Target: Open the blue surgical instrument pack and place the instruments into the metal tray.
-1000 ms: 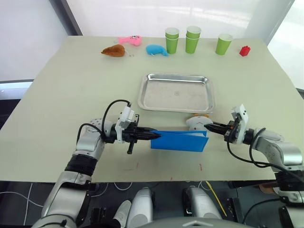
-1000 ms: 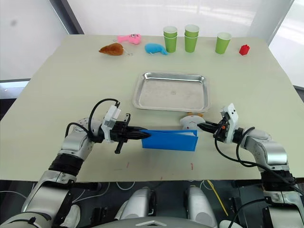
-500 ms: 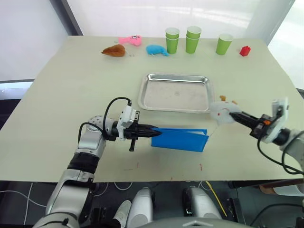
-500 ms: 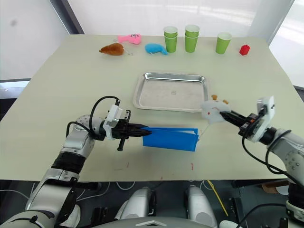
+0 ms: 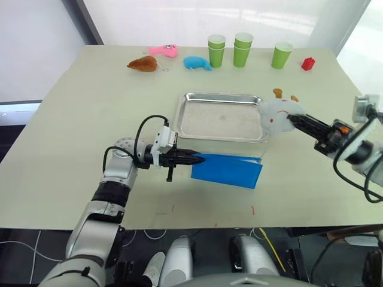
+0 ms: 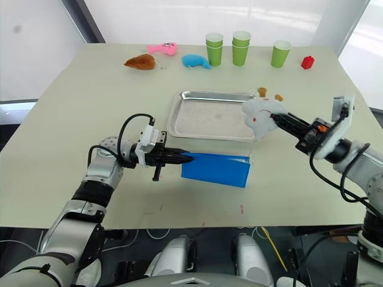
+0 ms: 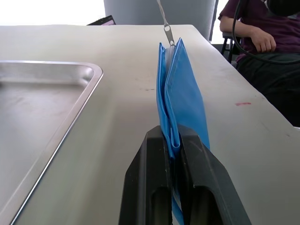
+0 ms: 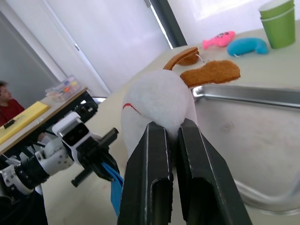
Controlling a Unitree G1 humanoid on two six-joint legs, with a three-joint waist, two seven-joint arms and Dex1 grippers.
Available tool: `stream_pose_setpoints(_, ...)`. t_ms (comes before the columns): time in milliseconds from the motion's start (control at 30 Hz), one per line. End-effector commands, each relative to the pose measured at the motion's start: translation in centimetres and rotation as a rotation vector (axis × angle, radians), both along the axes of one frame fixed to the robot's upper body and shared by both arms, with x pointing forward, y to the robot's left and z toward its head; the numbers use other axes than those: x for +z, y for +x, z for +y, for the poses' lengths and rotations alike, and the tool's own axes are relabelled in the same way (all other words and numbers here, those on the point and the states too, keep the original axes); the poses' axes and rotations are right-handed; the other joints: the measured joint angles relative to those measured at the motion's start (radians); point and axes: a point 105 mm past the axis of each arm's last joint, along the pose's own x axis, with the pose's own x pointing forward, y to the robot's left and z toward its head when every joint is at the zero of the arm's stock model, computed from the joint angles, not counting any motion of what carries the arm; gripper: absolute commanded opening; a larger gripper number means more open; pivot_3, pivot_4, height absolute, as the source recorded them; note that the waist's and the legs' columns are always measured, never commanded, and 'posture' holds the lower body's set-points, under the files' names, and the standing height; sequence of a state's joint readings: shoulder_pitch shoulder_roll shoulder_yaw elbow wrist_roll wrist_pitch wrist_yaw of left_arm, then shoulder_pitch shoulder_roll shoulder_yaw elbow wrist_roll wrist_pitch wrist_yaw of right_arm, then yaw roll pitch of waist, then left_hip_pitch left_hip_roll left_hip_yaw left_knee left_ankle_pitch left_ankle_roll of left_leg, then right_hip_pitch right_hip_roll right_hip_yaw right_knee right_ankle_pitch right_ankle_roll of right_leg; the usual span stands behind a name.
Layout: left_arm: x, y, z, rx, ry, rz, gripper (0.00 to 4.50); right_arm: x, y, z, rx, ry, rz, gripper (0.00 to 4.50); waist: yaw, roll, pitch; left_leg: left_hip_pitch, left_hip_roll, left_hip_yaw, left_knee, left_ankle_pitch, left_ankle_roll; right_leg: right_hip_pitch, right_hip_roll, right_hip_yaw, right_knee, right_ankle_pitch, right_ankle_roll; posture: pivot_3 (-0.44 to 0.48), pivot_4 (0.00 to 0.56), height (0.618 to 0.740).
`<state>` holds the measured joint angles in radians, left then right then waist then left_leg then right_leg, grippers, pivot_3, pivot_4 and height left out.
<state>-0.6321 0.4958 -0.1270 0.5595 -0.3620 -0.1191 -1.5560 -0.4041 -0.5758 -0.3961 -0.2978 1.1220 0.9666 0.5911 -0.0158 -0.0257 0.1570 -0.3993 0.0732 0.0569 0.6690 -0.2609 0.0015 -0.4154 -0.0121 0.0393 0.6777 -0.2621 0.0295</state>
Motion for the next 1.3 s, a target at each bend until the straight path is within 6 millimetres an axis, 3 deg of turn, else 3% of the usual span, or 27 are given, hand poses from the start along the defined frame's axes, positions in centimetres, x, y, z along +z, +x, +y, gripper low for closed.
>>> stream_pose_setpoints(33, 0.2, 0.0, -0.2, -0.030, 0.009, -0.023, 0.00, 2.3, 0.2, 1.6, 0.020, -0.010, -0.118, 0.05, 0.001, 0.000, 0.000, 0.000, 0.000, 0.000, 0.000, 0.000, 0.000, 0.000, 0.000, -0.001, 0.000, 0.000, 0.000, 0.000, 0.150, 0.740)
stream_pose_setpoints(333, 0.5, 0.5, -0.7, -0.023, -0.011, -0.043, 0.00, 2.4, 1.9, 7.4, 0.103, -0.099, -0.251, 0.05, 0.002, 0.000, 0.000, -0.002, 0.000, -0.001, 0.000, 0.000, 0.000, -0.002, 0.000, -0.001, 0.000, 0.000, 0.000, 0.000, 0.150, 0.740)
stream_pose_setpoints(633, 1.0, 0.8, -0.8, -0.018, -0.017, -0.052, 0.00, 1.1, 0.1, 12.9, 0.254, -0.100, -0.327, 0.05, 0.002, 0.000, 0.000, -0.003, 0.000, -0.002, 0.000, 0.000, 0.000, -0.002, 0.000, -0.001, 0.000, 0.000, 0.000, 0.000, 0.150, 0.740)
stream_pose_setpoints(967, 1.1, 1.1, -1.1, -0.024, -0.021, -0.055, 0.00, 1.4, -1.2, 16.8, 0.330, -0.067, -0.449, 0.05, 0.002, 0.000, 0.000, -0.003, 0.000, -0.002, 0.000, 0.000, 0.000, -0.002, 0.000, -0.002, 0.000, 0.000, 0.000, 0.000, 0.150, 0.740)
stream_pose_setpoints(1300, 1.2, 1.2, -1.4, -0.030, -0.026, -0.060, 0.00, 0.2, -1.8, 18.5, 0.384, -0.097, -0.501, 0.05, 0.001, 0.000, 0.000, -0.003, 0.000, -0.003, 0.000, 0.000, 0.000, -0.002, 0.000, -0.002, 0.000, 0.000, 0.000, 0.000, 0.150, 0.740)
